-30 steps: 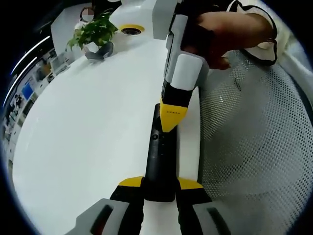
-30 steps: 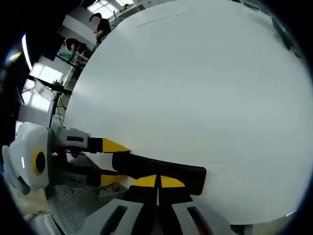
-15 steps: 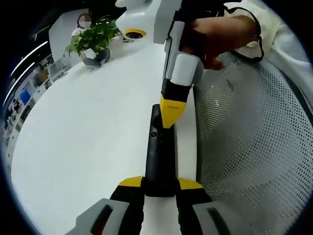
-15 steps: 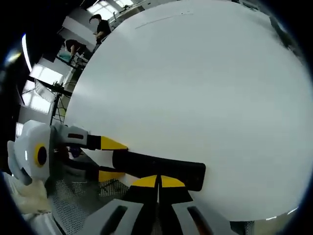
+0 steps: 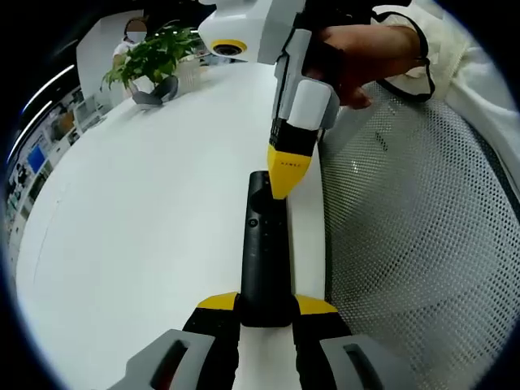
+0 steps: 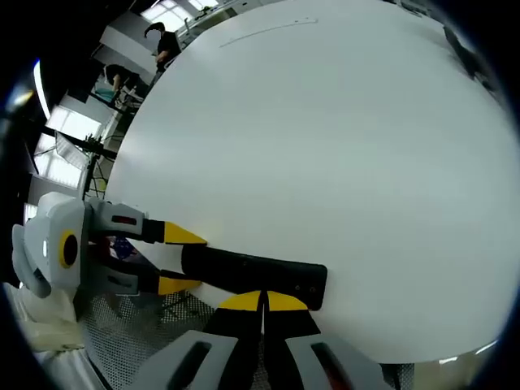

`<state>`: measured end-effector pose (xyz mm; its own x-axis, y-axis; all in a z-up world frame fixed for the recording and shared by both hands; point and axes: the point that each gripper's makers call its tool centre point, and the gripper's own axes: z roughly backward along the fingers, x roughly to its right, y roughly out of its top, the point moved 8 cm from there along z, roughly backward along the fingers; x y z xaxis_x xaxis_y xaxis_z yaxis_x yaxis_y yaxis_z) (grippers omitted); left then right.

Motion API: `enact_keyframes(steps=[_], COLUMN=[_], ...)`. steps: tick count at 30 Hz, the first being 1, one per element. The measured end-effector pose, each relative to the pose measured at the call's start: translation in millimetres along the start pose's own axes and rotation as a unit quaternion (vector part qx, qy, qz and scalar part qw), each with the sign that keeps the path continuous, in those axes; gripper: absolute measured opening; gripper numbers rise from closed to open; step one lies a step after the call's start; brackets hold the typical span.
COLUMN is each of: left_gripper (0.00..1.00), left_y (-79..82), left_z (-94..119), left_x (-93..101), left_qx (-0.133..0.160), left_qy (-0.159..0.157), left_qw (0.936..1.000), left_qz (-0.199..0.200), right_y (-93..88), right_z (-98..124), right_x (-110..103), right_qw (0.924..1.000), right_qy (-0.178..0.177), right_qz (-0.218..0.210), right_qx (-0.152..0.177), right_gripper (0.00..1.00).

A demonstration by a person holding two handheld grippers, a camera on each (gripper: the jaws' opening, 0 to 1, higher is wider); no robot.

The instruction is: Press the specified remote control buttons in sequence, fully releasing each button before pressing the next.

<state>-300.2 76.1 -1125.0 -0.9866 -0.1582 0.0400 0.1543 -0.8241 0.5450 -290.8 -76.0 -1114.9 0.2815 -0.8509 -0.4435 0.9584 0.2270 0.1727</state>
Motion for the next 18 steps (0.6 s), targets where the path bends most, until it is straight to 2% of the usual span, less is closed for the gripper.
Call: enact_keyframes(steps=[12, 18], left_gripper=[0.24, 0.24], left_y=[1.9, 2.3], left_z=[-0.8, -1.1], left_x=[1.2, 1.9], left_qx=[-0.012, -0.012], left_qy=[0.012, 0.019], left_qw=[0.9999, 0.9997], left_qz=[-0.001, 0.006], right_y=[-0.2, 3.2], right_z=[-3.4, -5.2], right_x=[-1.7, -5.3], right_qw=[0.9994, 0.9972], right_qy=[-0.021, -0.042], right_qz=[0.025, 0.053], right_qx=[-0.011, -0.031], right_gripper=[0.0, 0.0])
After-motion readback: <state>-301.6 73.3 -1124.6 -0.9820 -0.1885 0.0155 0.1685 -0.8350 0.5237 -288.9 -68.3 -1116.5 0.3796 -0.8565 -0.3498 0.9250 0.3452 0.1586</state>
